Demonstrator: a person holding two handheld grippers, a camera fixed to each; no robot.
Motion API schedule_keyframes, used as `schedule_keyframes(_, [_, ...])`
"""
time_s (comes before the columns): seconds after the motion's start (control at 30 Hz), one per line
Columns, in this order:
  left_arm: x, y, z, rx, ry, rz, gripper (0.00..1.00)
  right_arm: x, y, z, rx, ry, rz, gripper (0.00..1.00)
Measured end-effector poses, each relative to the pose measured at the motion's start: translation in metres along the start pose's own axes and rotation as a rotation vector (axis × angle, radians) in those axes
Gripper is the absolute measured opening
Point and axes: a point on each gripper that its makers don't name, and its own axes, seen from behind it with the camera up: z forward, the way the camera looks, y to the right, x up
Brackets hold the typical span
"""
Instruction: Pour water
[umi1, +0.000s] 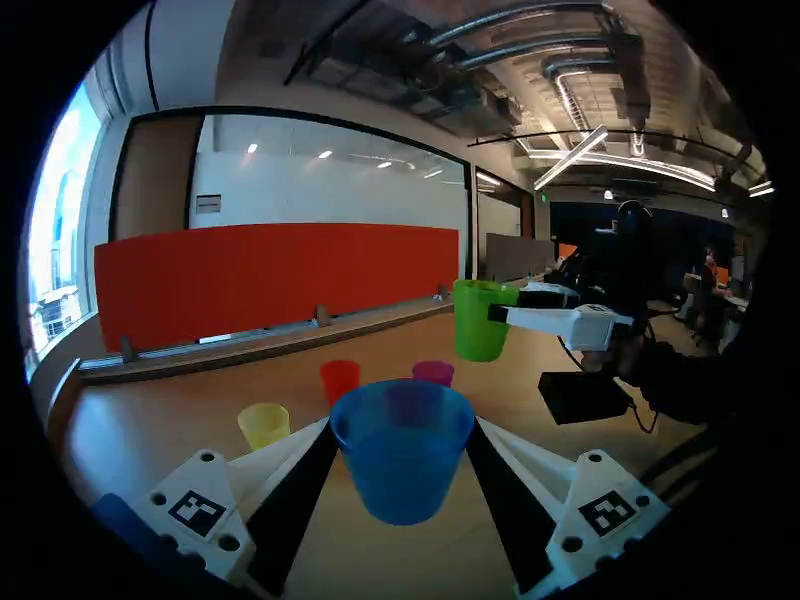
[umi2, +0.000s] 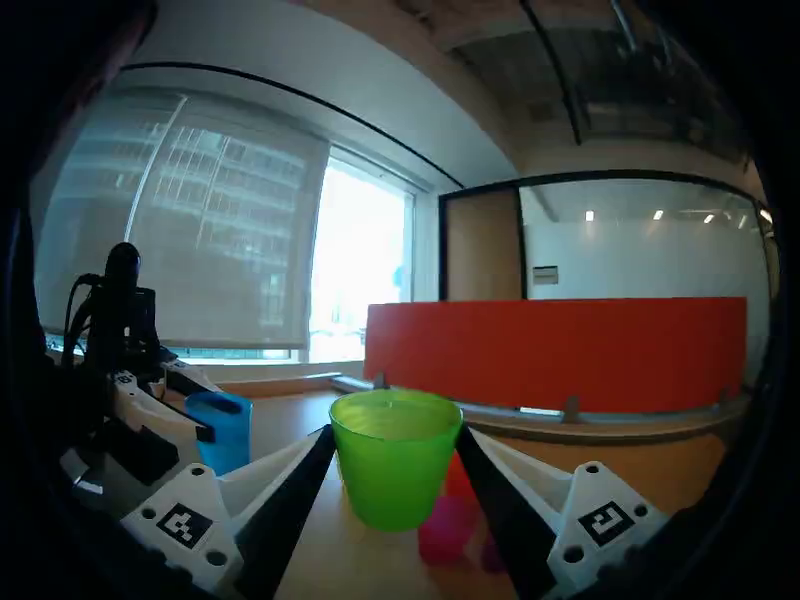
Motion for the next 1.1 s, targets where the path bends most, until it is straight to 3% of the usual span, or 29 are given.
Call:
schedule_keyframes(0.4, [0.003,-0.001,0.000,-0.005,0.004,-0.006,0.87,-0.008,-0.013,-0.002,0.039,-0.024,0.013,0.91])
schedule_keyframes(1.1, [0.016,0.000,0.003,0.002,0.016,0.117,0.87,-0.046,-0.066,-0.004,0.169,-0.126,0.034,0.91])
